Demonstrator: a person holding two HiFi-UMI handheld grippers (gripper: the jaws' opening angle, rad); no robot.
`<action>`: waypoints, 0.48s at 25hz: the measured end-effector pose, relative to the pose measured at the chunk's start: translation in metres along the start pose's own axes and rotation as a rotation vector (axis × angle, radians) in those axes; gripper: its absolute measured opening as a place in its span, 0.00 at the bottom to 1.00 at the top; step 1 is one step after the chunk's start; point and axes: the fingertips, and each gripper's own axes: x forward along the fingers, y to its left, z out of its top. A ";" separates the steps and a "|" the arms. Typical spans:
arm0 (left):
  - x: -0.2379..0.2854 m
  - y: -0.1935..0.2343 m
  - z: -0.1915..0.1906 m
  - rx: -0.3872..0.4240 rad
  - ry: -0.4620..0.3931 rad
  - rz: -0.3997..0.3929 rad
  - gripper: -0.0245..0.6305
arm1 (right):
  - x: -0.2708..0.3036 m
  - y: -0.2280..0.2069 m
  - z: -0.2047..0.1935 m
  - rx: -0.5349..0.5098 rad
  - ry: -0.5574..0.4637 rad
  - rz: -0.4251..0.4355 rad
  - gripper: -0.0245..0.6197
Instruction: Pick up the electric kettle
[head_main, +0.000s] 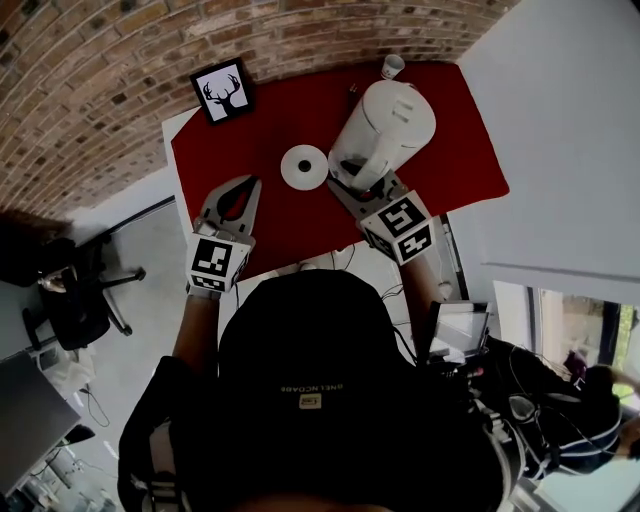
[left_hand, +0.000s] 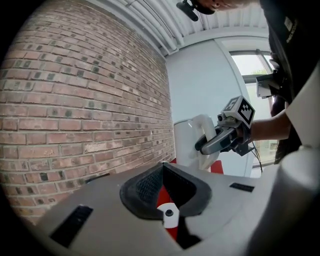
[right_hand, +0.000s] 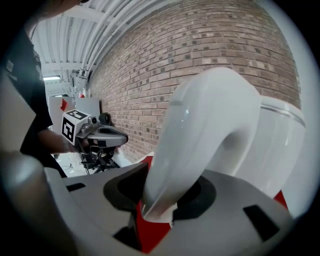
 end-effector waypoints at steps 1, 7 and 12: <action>0.003 -0.001 0.000 0.002 0.000 -0.006 0.05 | -0.002 -0.003 -0.002 0.003 0.003 -0.009 0.27; 0.014 -0.006 0.000 0.001 0.005 -0.036 0.05 | -0.007 -0.014 -0.011 0.019 0.017 -0.046 0.27; 0.017 -0.004 -0.004 -0.001 0.008 -0.038 0.05 | -0.007 -0.017 -0.014 0.019 0.022 -0.057 0.27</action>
